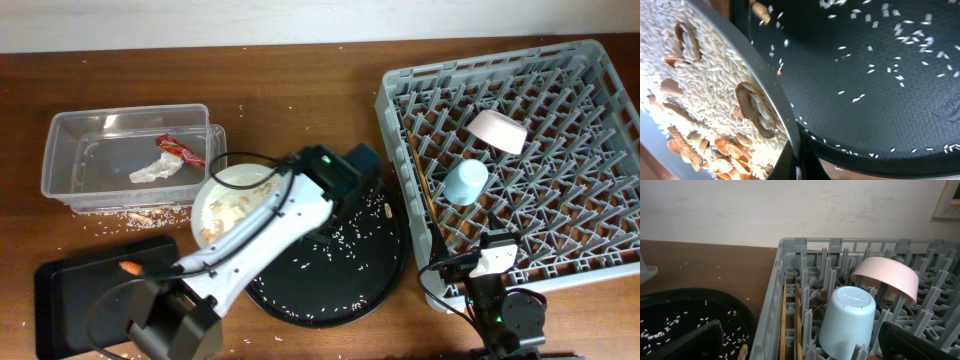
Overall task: Sort waste into correct bins and load items into the dishwasher rack
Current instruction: 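Lift the white plate and carry it toward the black rectangular tray, then tip the plate with the left gripper to dump scraps onto the black tray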
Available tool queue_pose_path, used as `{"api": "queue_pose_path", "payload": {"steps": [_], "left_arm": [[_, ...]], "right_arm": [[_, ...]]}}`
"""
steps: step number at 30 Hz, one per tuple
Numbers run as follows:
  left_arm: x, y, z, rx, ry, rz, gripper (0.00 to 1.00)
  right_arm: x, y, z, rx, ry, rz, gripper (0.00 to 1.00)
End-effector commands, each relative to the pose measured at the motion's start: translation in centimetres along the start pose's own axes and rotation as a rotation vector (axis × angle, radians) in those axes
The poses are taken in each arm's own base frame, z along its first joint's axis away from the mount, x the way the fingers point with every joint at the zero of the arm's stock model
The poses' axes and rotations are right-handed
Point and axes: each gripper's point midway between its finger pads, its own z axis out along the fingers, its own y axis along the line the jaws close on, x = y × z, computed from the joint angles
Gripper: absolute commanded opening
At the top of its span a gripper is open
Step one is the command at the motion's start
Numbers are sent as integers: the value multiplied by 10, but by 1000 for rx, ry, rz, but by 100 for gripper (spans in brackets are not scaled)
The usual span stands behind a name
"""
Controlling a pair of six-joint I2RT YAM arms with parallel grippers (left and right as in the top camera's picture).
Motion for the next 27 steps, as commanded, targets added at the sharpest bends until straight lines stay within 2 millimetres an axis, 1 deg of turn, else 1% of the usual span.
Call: {"api": "queue_pose_path", "payload": {"steps": [1, 3, 5, 8, 10, 12, 14, 16, 19, 21, 23, 24, 25, 27], "left_arm": [[5, 22, -19, 105, 5, -149, 0], [8, 36, -25, 134, 6, -197, 0], [14, 56, -30, 159, -1, -262, 0], [25, 79, -30, 182, 2, -343, 0], [35, 90, -26, 207, 14, -399, 0], [55, 107, -12, 238, 44, -486, 0], [66, 112, -2, 276, 62, -513, 0], [73, 115, 10, 395, 43, -538, 0], [72, 121, 15, 502, -10, -560, 0], [70, 128, 13, 583, -79, -559, 0], [70, 139, 10, 623, -134, -571, 0], [71, 145, 7, 639, -166, -573, 0], [70, 153, 0, 675, -230, -577, 0], [69, 162, -15, 745, -345, -559, 0]], "right_arm": [[2, -1, 0, 2, -1, 5, 98], [2, -1, 0, 2, -1, 5, 98], [2, -1, 0, 2, -1, 5, 98], [2, -1, 0, 2, -1, 5, 98], [2, -1, 0, 2, -1, 5, 98], [2, -1, 0, 2, -1, 5, 98], [2, -1, 0, 2, -1, 5, 98], [2, -1, 0, 2, -1, 5, 98], [2, -1, 0, 2, -1, 5, 98], [2, -1, 0, 2, -1, 5, 98], [2, -1, 0, 2, -1, 5, 98], [2, -1, 0, 2, -1, 5, 98], [2, -1, 0, 2, -1, 5, 98], [2, -1, 0, 2, -1, 5, 98]]}}
